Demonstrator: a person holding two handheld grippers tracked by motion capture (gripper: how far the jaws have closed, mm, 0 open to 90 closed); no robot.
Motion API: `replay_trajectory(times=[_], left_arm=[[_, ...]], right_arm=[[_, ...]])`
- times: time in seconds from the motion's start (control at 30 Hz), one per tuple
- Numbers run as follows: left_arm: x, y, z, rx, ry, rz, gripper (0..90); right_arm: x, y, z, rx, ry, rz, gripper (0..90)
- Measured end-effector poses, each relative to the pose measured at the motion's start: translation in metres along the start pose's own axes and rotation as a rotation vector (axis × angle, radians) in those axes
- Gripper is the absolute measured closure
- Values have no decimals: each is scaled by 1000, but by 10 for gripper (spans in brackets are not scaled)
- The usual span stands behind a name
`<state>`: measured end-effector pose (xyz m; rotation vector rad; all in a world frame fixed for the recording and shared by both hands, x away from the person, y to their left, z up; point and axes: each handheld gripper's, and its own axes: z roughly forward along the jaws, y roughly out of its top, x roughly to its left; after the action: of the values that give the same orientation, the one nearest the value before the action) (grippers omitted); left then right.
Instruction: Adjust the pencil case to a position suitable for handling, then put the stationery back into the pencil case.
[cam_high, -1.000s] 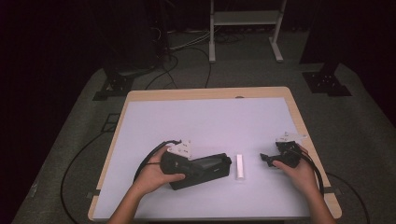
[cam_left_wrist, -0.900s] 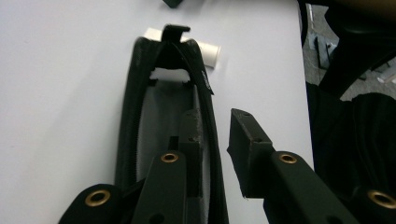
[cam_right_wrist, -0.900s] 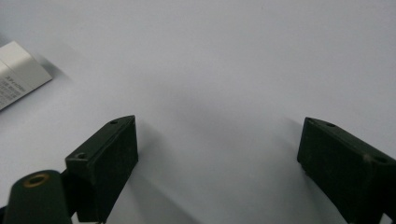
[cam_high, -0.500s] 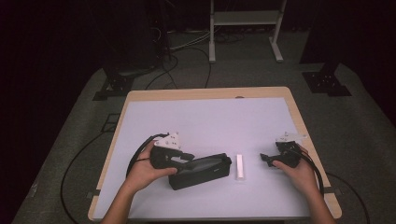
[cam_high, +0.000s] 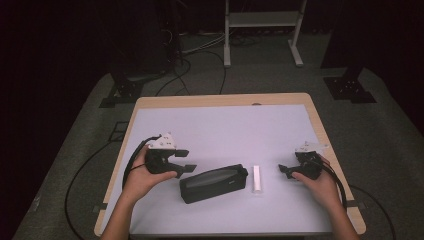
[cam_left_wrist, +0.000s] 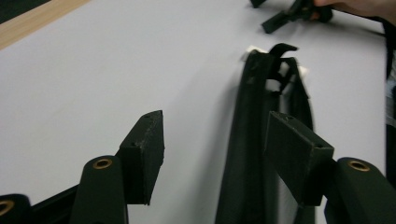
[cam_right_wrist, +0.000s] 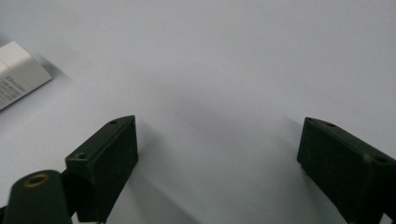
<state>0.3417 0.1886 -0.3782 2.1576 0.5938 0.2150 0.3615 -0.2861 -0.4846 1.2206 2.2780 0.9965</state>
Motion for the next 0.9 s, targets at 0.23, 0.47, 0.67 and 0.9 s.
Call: replay_trajectory(times=[0.23, 0.47, 0.67, 0.9], left_arm=[[16, -13, -5, 19, 75, -58, 337], [32, -26, -7, 53, 159, -108, 260], [45, -39, -5, 90, 234, -145, 199], [56, -50, -4, 121, 299, -194, 164]], right_arm=[[0, 0, 0, 0, 0, 0, 113], [0, 0, 0, -1, 0, 2, 113], [0, 0, 0, -1, 1, 2, 113], [0, 0, 0, -1, 1, 1, 113]])
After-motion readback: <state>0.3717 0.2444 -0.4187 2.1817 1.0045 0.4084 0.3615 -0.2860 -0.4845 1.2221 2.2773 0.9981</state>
